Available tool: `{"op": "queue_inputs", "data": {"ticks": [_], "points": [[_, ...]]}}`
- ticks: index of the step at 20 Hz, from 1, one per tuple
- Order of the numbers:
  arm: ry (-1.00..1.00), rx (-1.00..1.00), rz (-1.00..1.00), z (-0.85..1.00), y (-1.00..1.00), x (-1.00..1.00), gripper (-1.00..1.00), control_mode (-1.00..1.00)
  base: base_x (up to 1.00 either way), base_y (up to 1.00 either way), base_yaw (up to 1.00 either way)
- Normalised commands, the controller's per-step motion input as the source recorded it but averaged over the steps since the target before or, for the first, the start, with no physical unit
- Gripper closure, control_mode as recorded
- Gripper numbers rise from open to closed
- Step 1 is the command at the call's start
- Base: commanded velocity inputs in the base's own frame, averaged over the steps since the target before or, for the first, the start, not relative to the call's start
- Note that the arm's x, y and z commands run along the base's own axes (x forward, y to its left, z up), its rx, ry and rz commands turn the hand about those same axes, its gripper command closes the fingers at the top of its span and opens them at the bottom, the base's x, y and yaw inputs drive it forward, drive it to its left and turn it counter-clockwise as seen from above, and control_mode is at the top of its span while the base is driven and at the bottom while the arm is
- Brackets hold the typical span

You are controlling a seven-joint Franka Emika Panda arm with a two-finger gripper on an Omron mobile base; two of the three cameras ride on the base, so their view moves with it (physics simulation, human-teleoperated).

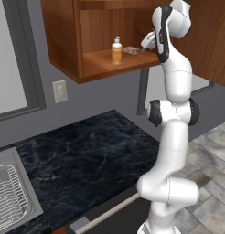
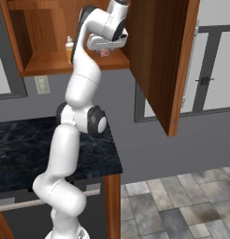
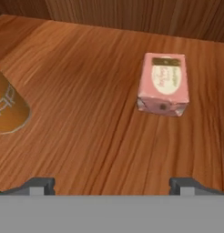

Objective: Pick up the soap dispenser and bar soap from the sink, and place them back in the cabinet, and close the cabinet door.

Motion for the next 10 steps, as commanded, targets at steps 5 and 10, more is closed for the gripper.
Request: {"op": "queue_inputs", "data": {"ticks": [5,10], "points": [[-0.40,-0.10,-0.01,-0.31,0.12,-0.42,-1.00,-1.00,0.00,0.00,0.00],[-0.44,-0.13,-0.03,-0.37,0.19,-0.45,-1.00,-1.00,0.00,0.00,0.00]]}}
